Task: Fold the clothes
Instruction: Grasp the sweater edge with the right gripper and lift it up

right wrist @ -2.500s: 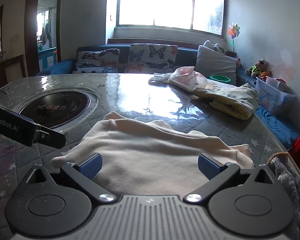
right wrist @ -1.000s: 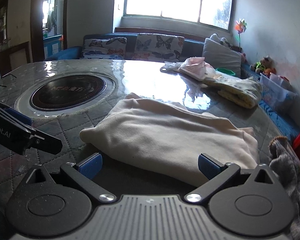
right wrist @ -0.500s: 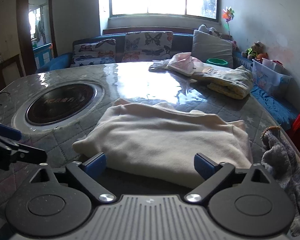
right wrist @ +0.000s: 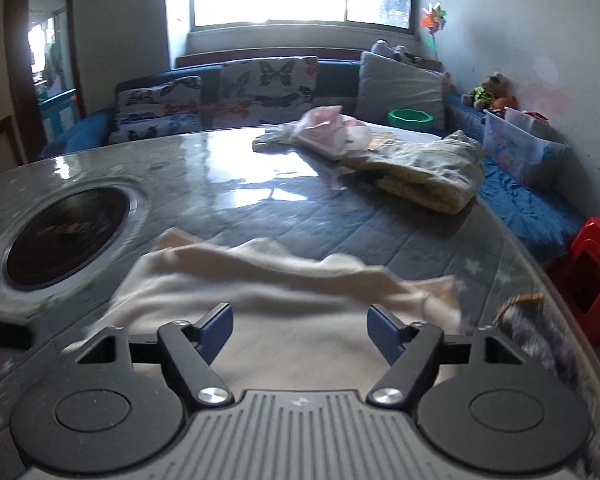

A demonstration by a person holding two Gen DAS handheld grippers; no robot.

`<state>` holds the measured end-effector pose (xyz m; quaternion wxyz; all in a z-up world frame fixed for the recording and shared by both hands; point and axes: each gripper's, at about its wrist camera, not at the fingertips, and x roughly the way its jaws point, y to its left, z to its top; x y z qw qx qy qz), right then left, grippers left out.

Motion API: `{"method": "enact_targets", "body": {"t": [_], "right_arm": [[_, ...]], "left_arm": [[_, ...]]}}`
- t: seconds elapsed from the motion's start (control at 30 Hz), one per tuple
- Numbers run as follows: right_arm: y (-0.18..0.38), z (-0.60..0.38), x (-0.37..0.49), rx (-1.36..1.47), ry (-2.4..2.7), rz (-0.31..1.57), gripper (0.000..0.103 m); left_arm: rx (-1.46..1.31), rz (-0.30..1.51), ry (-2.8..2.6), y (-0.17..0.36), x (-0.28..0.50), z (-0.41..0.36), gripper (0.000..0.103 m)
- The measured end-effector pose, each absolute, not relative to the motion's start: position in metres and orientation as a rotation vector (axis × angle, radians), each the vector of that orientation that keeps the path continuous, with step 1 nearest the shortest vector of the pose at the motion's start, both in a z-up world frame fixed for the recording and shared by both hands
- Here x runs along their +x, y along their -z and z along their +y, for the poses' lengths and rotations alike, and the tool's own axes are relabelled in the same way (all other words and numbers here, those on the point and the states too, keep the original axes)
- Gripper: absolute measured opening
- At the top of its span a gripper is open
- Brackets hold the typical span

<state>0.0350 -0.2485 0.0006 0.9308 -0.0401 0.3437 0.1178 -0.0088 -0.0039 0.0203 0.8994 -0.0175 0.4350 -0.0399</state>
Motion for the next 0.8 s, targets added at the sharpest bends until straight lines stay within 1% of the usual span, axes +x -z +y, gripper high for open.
{"method": "enact_targets", "body": {"t": [0.03, 0.17, 0.43, 0.47, 0.5, 0.53, 0.57, 0.6, 0.63, 0.7, 0.8], "right_arm": [[0.001, -0.251, 0.044, -0.075, -0.226, 0.711, 0.067], [0.007, -0.262, 0.071, -0.055, -0.19, 0.729, 0.064], [0.023, -0.267, 0.111, -0.065, -0.224, 0.782, 0.063], [0.025, -0.268, 0.114, -0.062, -0.229, 0.792, 0.06], [0.026, -0.268, 0.116, -0.063, -0.233, 0.802, 0.053], [0.027, -0.269, 0.117, -0.056, -0.244, 0.807, 0.049], [0.028, -0.27, 0.117, -0.043, -0.262, 0.808, 0.037], [0.026, -0.271, 0.115, -0.044, -0.268, 0.799, 0.022], [0.024, -0.27, 0.112, -0.055, -0.266, 0.784, 0.016], [0.019, -0.271, 0.103, -0.061, -0.282, 0.756, 0.01], [0.002, -0.273, 0.083, -0.052, -0.312, 0.695, 0.009]], "left_arm": [[-0.036, 0.899, 0.082, -0.021, -0.007, -0.004, 0.103], [-0.031, 0.897, 0.083, -0.022, 0.001, -0.003, 0.103], [-0.01, 0.901, 0.093, -0.021, 0.017, -0.008, 0.103], [-0.008, 0.902, 0.096, -0.02, 0.019, -0.009, 0.103], [-0.006, 0.903, 0.101, -0.02, 0.019, -0.01, 0.103], [-0.004, 0.903, 0.105, -0.02, 0.02, -0.011, 0.103], [-0.001, 0.903, 0.11, -0.02, 0.021, -0.012, 0.103], [0.003, 0.902, 0.114, -0.02, 0.022, -0.013, 0.103], [0.006, 0.901, 0.117, -0.02, 0.023, -0.014, 0.103], [0.009, 0.898, 0.122, -0.019, 0.025, -0.015, 0.103], [0.017, 0.892, 0.131, -0.019, 0.029, -0.017, 0.103]]}}
